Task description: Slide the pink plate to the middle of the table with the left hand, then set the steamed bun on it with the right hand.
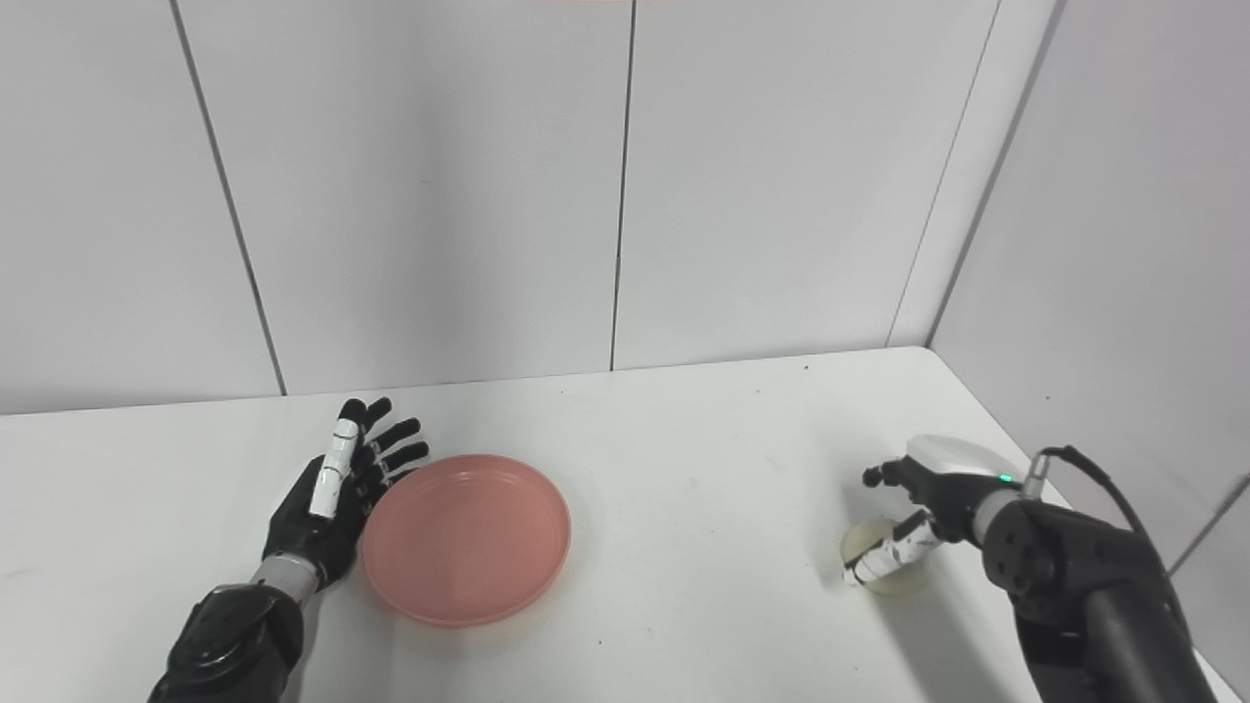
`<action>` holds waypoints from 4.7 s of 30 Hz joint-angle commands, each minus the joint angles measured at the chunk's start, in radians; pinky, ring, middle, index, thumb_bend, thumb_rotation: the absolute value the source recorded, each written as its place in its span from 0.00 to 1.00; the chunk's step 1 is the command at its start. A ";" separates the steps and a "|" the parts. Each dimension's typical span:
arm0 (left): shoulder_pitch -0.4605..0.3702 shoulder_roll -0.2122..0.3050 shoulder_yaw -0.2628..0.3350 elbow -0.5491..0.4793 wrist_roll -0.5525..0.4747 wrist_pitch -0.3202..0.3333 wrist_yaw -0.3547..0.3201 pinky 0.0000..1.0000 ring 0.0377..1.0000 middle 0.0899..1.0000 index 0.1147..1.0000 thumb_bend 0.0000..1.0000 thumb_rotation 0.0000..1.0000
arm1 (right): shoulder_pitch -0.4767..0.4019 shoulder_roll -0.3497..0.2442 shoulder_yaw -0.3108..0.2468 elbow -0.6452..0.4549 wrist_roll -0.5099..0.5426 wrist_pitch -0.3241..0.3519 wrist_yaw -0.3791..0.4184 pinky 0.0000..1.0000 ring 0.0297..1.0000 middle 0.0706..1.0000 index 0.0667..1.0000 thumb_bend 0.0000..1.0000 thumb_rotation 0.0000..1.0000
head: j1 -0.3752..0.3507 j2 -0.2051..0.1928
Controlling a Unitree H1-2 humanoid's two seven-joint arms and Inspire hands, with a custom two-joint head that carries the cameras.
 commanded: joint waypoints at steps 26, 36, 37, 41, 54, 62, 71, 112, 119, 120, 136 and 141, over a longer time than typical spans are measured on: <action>-0.010 0.002 -0.005 0.011 0.002 0.022 -0.015 0.76 0.80 0.85 0.91 0.75 0.90 | -0.037 -0.015 0.040 0.044 -0.099 -0.007 -0.050 0.83 0.96 0.97 0.83 1.00 0.33 | 0.000 0.004; -0.013 0.002 -0.003 0.016 -0.004 0.026 -0.020 0.76 0.80 0.85 0.90 0.75 0.89 | -0.043 -0.037 0.044 0.035 -0.159 -0.009 -0.057 0.27 0.36 0.49 0.79 1.00 0.22 | -0.001 0.004; -0.013 0.002 -0.003 0.017 -0.003 0.025 -0.020 0.76 0.80 0.85 0.90 0.74 0.89 | -0.043 -0.038 0.040 0.037 -0.152 -0.008 -0.057 0.24 0.32 0.44 0.78 1.00 0.22 | 0.000 0.005; -0.013 0.002 -0.003 0.017 -0.002 0.027 -0.017 0.75 0.79 0.85 0.90 0.75 0.89 | -0.036 -0.048 0.046 0.041 -0.125 -0.009 -0.074 0.24 0.33 0.45 0.75 0.99 0.21 | 0.001 0.006; -0.013 0.003 -0.003 0.019 -0.002 0.028 -0.018 0.75 0.78 0.84 0.88 0.75 0.89 | -0.004 -0.029 0.045 0.085 0.054 -0.029 -0.286 0.32 0.42 0.55 0.64 0.94 0.12 | 0.002 0.009; -0.012 0.001 -0.002 0.017 -0.004 0.034 -0.019 0.75 0.79 0.84 0.88 0.75 0.89 | -0.009 -0.007 0.062 0.074 0.069 -0.007 -0.295 0.32 0.39 0.48 0.64 0.91 0.14 | 0.005 0.009; -0.011 0.001 -0.008 0.015 0.000 0.036 -0.018 0.74 0.78 0.84 0.89 0.75 0.89 | -0.001 -0.005 0.070 0.062 0.095 -0.009 -0.338 0.26 0.31 0.44 0.62 0.61 0.01 | 0.008 0.009; -0.022 -0.009 -0.023 0.042 0.006 0.036 -0.020 0.77 0.79 0.85 0.89 0.75 0.91 | -0.177 -0.009 0.138 -0.096 0.147 -0.026 -0.488 0.22 0.26 0.43 0.46 0.53 0.01 | 0.041 0.007; -0.027 -0.016 -0.029 0.056 0.010 0.018 -0.020 0.76 0.78 0.85 0.89 0.75 0.92 | -0.295 0.052 0.230 -0.103 0.120 -0.014 -0.447 0.24 0.31 0.40 0.50 0.52 0.00 | 0.062 0.006; -0.028 -0.017 -0.030 0.058 0.010 0.017 -0.019 0.76 0.78 0.85 0.89 0.76 0.92 | -0.311 0.061 0.241 -0.096 0.115 -0.015 -0.441 0.24 0.30 0.42 0.47 0.53 0.00 | 0.064 0.006; -0.047 -0.056 -0.047 0.098 0.028 -0.010 0.002 0.73 0.76 0.82 0.87 0.77 0.91 | -0.479 0.239 0.408 -0.027 0.102 -0.034 -0.398 0.18 0.24 0.43 0.45 0.53 0.00 | 0.188 0.010; -0.058 -0.070 -0.051 0.124 0.036 -0.024 0.008 0.73 0.76 0.82 0.87 0.77 0.91 | -0.481 0.291 0.450 0.010 0.103 -0.066 -0.433 0.17 0.22 0.43 0.45 0.53 0.00 | 0.242 0.009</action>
